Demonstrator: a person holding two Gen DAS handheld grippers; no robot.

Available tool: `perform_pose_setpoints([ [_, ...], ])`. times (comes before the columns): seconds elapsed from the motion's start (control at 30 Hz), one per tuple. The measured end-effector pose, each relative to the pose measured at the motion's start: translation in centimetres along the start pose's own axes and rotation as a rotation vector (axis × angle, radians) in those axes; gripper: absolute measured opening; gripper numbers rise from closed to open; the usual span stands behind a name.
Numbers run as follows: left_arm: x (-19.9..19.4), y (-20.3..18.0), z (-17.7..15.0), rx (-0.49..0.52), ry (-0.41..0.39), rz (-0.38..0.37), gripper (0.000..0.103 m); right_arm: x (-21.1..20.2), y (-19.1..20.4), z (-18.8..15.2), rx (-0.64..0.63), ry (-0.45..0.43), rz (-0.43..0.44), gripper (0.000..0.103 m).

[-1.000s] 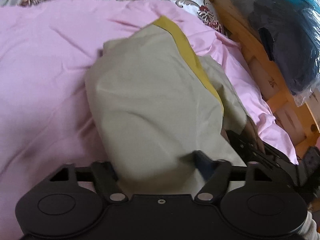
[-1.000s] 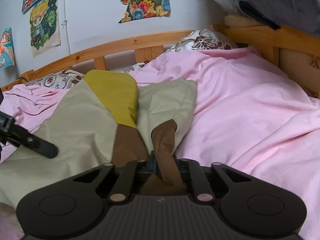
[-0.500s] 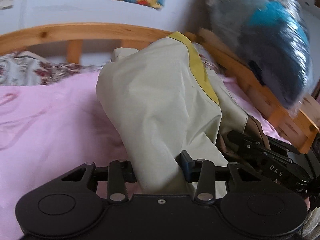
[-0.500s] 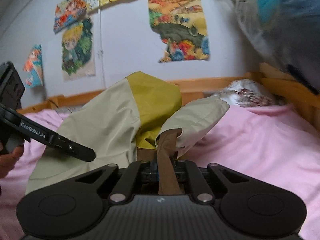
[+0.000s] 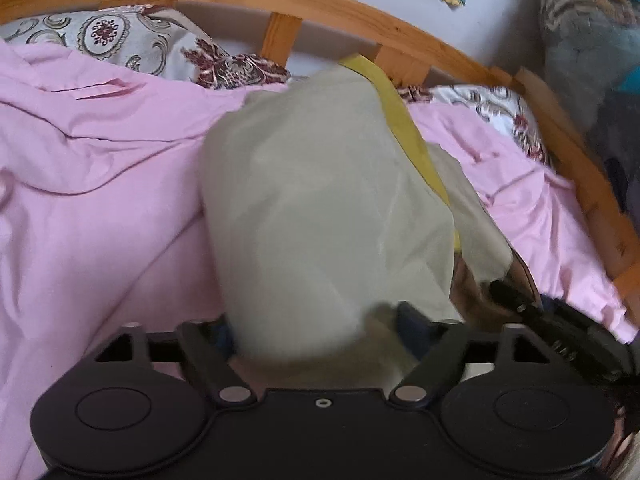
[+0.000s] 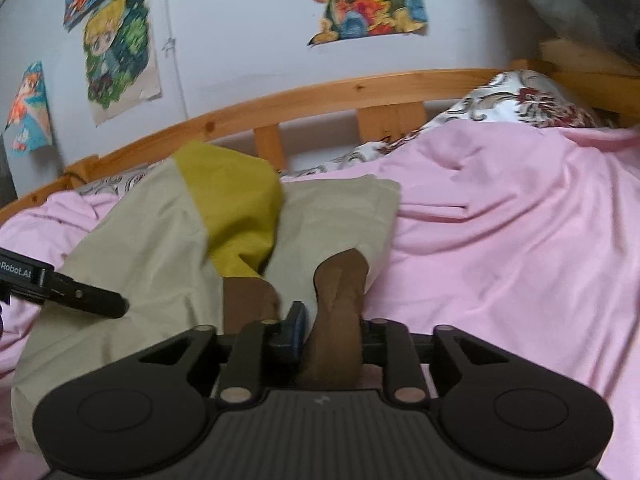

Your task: Fold large clothes

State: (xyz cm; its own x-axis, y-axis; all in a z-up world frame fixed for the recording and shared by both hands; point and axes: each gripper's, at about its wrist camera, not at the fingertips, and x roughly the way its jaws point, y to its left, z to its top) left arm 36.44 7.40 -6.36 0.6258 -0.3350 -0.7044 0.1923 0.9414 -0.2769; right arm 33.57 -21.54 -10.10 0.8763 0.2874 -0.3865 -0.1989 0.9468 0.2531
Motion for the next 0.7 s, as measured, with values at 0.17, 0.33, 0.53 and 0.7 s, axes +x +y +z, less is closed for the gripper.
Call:
perform_pose_setpoints([
  [0.17, 0.1, -1.4, -2.1, 0.022, -0.014, 0.051, 0.102, -2.8, -1.1, -0.3, 0.017, -0.036, -0.032, 0.069],
  [0.33, -0.7, -2.2, -3.1, -0.049, -0.027, 0.097, 0.102, -6.3, -1.1, -0.9, -0.003, -0.094, -0.047, 0.089],
  [0.53, -3.5, -3.1, -3.7, -0.127, -0.081, 0.140, 0.102, -9.3, -0.3, 0.1, -0.071, -0.166, -0.058, 0.101],
  [0.7, -6.9, -4.8, -4.5, -0.108, -0.160, 0.160, 0.102, -11.7, 0.4, 1.4, -0.054, -0.234, -0.043, 0.102],
])
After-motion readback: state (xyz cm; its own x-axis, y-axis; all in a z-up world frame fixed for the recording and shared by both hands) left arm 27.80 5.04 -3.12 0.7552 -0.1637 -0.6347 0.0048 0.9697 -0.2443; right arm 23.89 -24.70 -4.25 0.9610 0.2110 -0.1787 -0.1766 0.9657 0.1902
